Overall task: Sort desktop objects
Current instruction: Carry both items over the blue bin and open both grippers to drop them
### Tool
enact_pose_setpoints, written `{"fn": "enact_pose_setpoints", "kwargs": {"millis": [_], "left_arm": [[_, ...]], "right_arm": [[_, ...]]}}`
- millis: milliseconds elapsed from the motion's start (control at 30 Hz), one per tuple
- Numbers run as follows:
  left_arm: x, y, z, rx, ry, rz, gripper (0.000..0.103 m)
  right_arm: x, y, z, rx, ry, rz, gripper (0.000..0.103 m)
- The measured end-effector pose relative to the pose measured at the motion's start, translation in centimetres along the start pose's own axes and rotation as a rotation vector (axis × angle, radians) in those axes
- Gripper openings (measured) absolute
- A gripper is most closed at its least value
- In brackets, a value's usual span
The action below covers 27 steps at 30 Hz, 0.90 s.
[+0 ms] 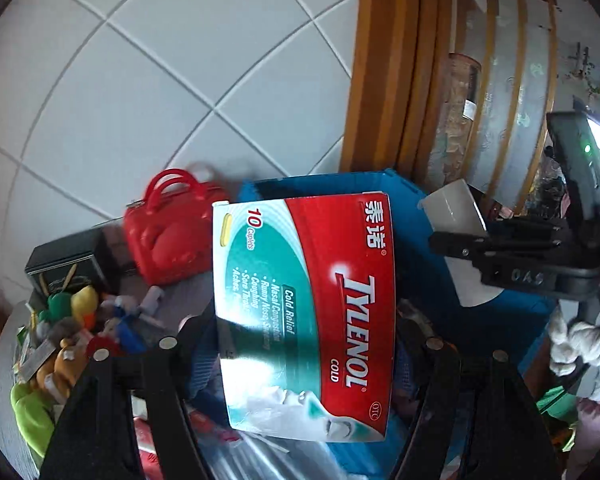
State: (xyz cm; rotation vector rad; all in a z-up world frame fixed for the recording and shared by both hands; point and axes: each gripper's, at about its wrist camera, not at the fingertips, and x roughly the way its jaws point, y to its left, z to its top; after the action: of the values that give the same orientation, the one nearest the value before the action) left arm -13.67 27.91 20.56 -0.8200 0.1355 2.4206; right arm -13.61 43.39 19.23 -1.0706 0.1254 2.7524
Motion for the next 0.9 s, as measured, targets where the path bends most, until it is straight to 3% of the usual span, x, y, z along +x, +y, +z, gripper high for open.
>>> {"fn": "enact_pose_setpoints", "kwargs": {"millis": [100,200,333,467,567,733,800,900], "left_arm": [[5.8,-5.3,4.5,0.040,0.075,-0.001,0.070],[12.5,-10.6,5.8,0.077,0.190,0.037,0.070],[21.3,-13.9,3.8,0.087,0.402,0.089,0.070],[27.2,-14.8,0.2,0.096,0.586,0.145,0.070],[29.7,-15.0,-2.0,0.122,0.679,0.177,0.070],[31.0,-15.1,-3.3,0.123,0.725,0.174,0.071],[31.1,-15.0,-3.4,0.119,0.728,0.176,0.088],[31.2,-15.1,-3.3,0.109,0.727,0.170,0.098]], "right_arm": [[1.9,-6.7,1.1,0.029,0.057,-0.070,0.045],[5.9,-12.7,0.9,0.039,0.144,-0.114,0.045],[12.9,-19.2,-0.8,0.083,0.291,-0.104,0.045],[18.7,-22.1,-3.7,0.111,0.423,-0.075,0.045],[21.5,-23.5,-5.3,0.104,0.489,-0.080,0.045],[23.5,-24.2,-6.6,0.074,0.557,-0.099,0.045],[23.2,-23.6,-7.0,0.042,0.565,-0.127,0.045],[23.1,-23.4,-7.0,0.031,0.569,-0.135,0.046]]}}
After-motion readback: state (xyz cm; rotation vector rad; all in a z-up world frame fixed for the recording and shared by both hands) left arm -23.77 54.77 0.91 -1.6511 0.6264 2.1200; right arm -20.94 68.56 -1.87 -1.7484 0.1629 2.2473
